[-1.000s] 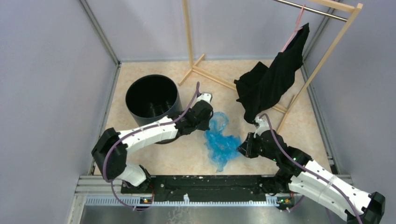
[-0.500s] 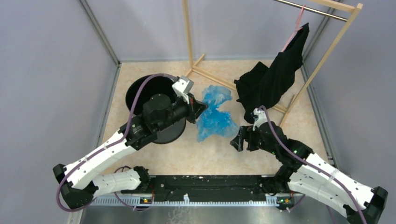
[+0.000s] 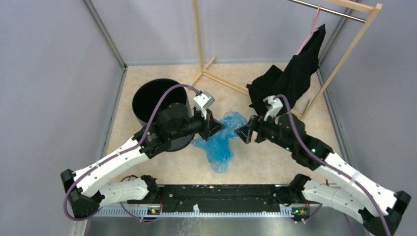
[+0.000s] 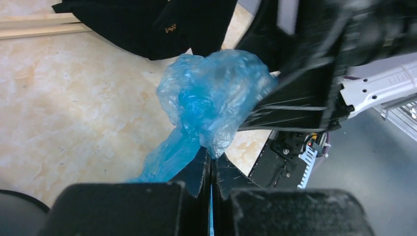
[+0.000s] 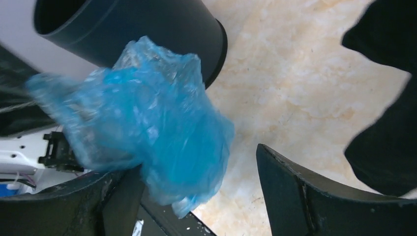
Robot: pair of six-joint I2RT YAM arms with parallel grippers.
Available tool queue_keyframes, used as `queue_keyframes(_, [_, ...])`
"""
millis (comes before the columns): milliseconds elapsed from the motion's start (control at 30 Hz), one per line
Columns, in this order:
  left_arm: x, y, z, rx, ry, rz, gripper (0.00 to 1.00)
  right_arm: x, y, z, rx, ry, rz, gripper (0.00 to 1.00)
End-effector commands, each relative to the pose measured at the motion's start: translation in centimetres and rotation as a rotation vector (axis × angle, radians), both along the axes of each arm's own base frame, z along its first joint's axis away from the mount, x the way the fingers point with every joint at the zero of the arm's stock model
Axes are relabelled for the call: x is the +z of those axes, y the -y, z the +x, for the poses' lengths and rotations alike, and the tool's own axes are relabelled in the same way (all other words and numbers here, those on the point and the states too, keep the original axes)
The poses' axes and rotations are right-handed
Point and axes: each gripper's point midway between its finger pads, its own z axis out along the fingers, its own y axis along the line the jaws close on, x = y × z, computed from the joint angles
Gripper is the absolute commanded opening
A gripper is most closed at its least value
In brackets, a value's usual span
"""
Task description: Put the trash bags into the trash bin
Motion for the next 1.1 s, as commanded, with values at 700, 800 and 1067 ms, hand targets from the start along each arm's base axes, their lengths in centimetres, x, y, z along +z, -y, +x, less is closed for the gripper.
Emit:
queue_keyframes(700, [16.2,-2.8,4.3,0.199,0.361,-0.025,0.00,3.6,3.3,4.2,-0.245,0.075,-0.160,0.71])
queue_keyframes(800, [16.1,-1.3,4.2,0.166,0.347,-0.036,0.00,1.8,5.3,2.9,-0.308,-0.011,-0.165,0.71])
queue_keyframes(1067, [-1.1,3.9,0.5,0.120,0.165,0.106,0.00,-1.4,10.8,-1.5,-0.495,-0.161,0.055,0.71])
